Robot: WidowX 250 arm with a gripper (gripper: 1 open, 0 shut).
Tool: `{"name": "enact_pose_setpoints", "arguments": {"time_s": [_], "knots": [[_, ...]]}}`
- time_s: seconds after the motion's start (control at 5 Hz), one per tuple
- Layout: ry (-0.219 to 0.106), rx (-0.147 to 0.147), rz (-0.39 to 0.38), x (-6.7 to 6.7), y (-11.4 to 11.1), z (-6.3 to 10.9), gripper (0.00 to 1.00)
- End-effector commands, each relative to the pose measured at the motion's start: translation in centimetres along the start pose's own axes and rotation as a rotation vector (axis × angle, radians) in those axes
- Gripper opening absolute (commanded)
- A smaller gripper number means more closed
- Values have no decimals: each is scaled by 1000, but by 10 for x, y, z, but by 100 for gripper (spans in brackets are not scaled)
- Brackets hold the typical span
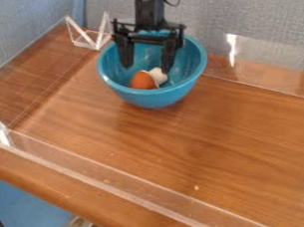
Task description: Put the mushroom in the blue bowl
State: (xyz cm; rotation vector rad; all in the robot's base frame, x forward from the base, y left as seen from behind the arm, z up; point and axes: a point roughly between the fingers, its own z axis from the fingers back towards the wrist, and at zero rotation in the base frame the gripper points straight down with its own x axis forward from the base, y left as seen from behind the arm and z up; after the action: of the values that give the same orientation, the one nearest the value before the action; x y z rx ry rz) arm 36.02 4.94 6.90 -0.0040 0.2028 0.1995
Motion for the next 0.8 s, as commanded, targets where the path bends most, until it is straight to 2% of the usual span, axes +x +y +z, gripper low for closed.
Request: {"name": "enact_pose_setpoints", "arguments": {"time_s": [0.0, 0.2, 0.6], "knots": [[-55, 13, -40, 5, 0, 26, 100], [-51, 23, -72, 11, 4, 31, 100], [-52, 53, -204, 12, 6, 46, 100]]}}
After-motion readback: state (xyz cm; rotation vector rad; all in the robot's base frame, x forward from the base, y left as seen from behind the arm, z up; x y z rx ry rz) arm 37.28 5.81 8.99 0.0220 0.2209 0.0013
